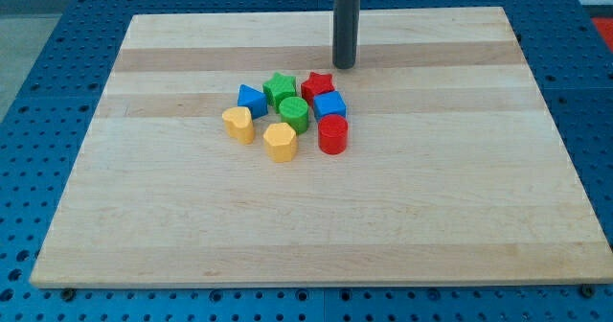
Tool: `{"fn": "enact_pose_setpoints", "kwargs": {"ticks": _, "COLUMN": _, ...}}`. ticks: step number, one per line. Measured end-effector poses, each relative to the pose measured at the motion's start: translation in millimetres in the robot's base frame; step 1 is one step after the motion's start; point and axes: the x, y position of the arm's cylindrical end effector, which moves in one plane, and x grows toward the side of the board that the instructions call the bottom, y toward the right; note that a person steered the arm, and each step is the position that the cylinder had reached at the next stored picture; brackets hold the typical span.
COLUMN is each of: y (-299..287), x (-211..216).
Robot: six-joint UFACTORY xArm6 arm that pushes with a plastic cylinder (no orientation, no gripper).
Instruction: Point at the green star
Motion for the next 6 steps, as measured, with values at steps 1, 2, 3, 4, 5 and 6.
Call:
{"fn": "enact_pose_setpoints", "kwargs": {"ticks": 1, "y": -4.3, "x": -0.1}}
{"fn": "enact_pose_setpoints", "kwargs": {"ticks": 2, "y": -26.2, "x": -0.1}}
{"fn": "enact_pose_setpoints", "kwargs": {"ticks": 3, "y": -60.8, "x": -0.1}}
{"fn": "enact_pose_setpoints", "kwargs": {"ticks": 4, "y": -104.3, "x": -0.1}}
{"fn": "enact_pose_setpoints", "kwargs": {"ticks": 5, "y": -134.6, "x": 11.8}}
{"fn": "enact_pose_setpoints", "kwargs": {"ticks": 6, "y": -133.5, "x": 36.9}}
